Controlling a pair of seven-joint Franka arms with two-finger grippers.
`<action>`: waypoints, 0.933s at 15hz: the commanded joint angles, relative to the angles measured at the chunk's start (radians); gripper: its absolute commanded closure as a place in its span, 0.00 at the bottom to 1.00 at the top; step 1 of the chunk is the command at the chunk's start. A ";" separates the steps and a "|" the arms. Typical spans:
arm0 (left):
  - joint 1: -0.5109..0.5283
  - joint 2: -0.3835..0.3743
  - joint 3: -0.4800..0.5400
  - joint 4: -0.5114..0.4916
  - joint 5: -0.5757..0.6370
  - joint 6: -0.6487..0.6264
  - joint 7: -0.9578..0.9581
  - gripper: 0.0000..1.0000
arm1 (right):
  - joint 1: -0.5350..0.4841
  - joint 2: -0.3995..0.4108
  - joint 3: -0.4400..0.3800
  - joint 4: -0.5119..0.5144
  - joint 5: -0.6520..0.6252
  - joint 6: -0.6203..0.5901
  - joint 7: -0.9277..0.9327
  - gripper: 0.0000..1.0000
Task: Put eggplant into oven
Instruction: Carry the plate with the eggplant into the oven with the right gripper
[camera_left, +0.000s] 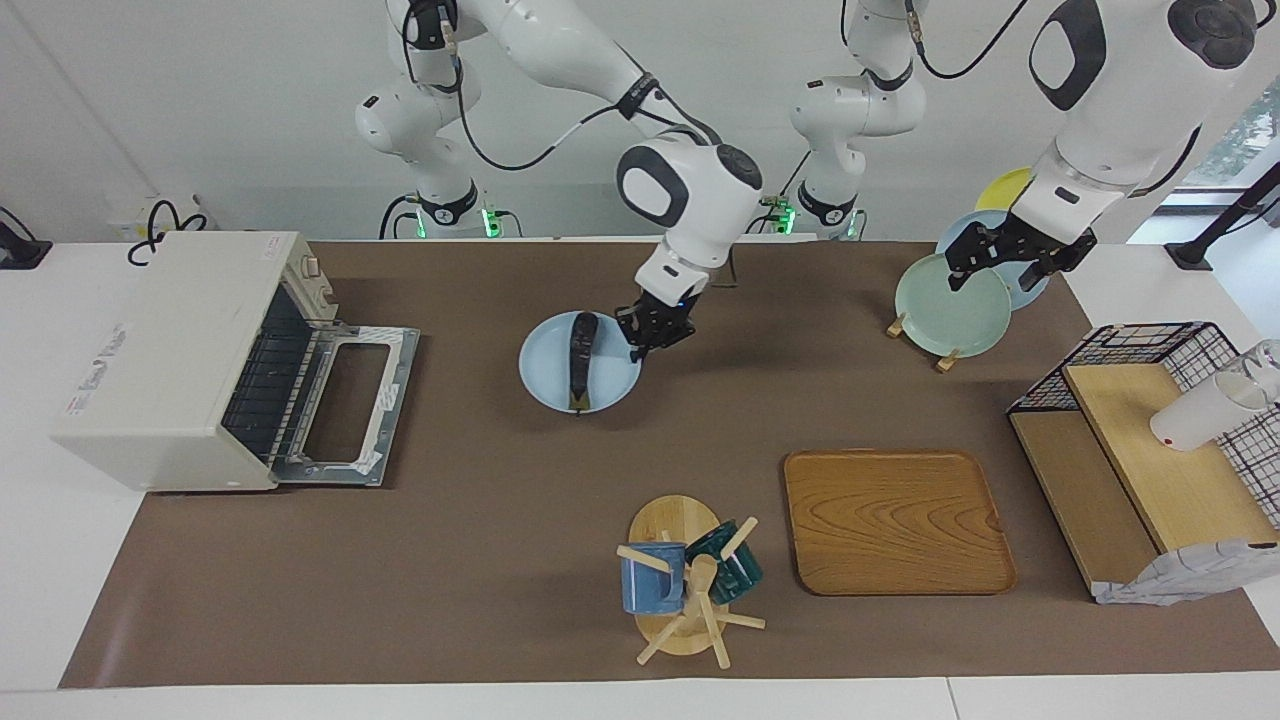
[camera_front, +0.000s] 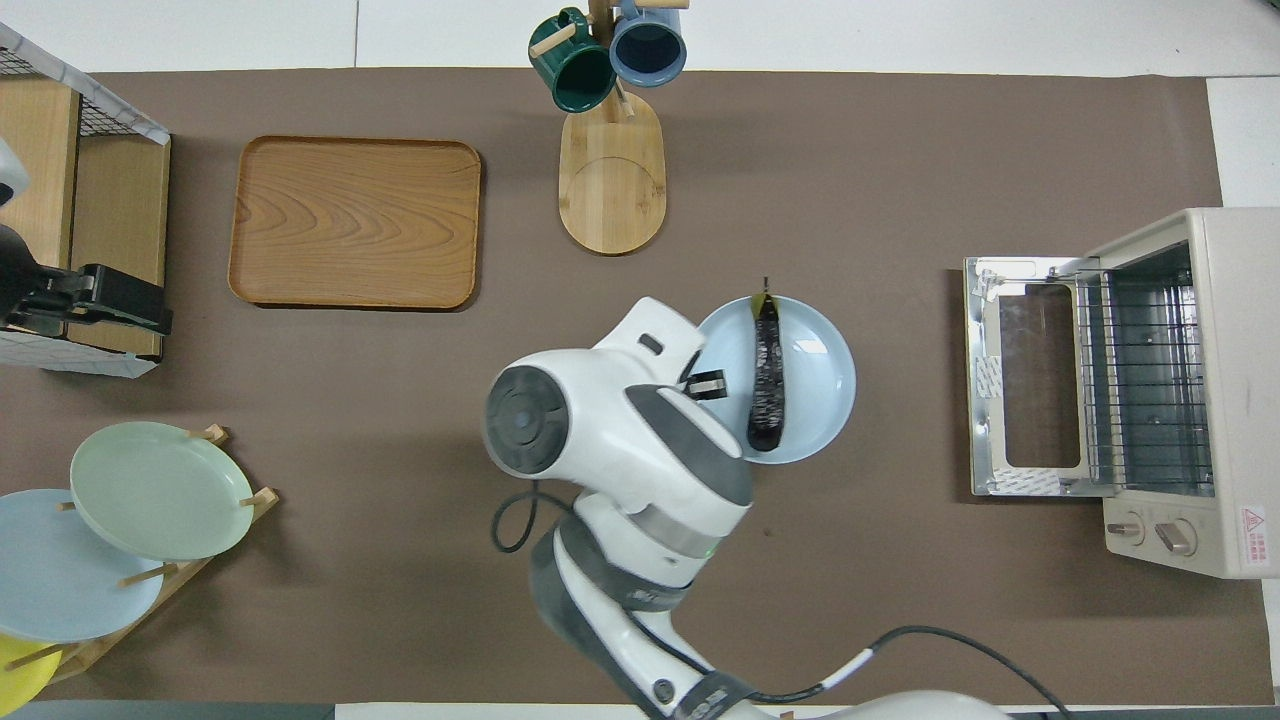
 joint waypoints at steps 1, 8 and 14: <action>0.014 0.006 -0.012 0.011 -0.012 -0.024 -0.001 0.00 | -0.157 -0.240 0.015 -0.271 -0.015 0.061 -0.137 1.00; 0.020 -0.034 -0.012 -0.030 -0.013 -0.026 -0.001 0.00 | -0.546 -0.439 0.015 -0.458 0.005 0.121 -0.578 1.00; 0.034 -0.037 -0.017 -0.027 -0.012 -0.030 0.005 0.00 | -0.702 -0.477 0.012 -0.598 0.039 0.299 -0.756 1.00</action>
